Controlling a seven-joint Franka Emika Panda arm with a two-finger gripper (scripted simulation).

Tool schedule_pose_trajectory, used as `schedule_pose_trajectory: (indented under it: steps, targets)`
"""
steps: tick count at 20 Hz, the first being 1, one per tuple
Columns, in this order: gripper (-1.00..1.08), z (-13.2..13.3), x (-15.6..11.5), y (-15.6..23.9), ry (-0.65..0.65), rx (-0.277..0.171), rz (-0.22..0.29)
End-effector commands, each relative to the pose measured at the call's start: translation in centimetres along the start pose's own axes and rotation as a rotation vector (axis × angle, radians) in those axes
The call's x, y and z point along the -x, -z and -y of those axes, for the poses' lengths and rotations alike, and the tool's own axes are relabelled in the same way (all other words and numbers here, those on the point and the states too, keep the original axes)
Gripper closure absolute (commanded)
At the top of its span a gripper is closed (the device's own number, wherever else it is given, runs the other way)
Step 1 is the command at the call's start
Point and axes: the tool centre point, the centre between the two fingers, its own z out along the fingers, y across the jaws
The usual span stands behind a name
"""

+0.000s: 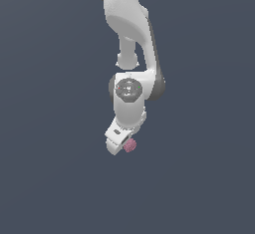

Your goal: Pick up the object and move it to a goal position.

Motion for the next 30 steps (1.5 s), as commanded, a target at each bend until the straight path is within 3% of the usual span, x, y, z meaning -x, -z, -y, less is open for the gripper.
schedule_pose_trajectory:
  steps: [1, 10, 16, 17, 30]
  targets:
    - [-0.92, 0.0, 0.0, -0.3, 0.000, 0.000, 0.000]
    - [-0.92, 0.1, 0.1, -4.4, 0.005, 0.000, 0.000]
    - [-0.92, 0.0, 0.0, -5.0, 0.005, 0.000, 0.000]
    - [1.08, 0.0, 0.0, -5.0, 0.005, 0.000, 0.000]
    - [1.08, -0.1, 0.1, -4.7, 0.005, 0.000, 0.000]
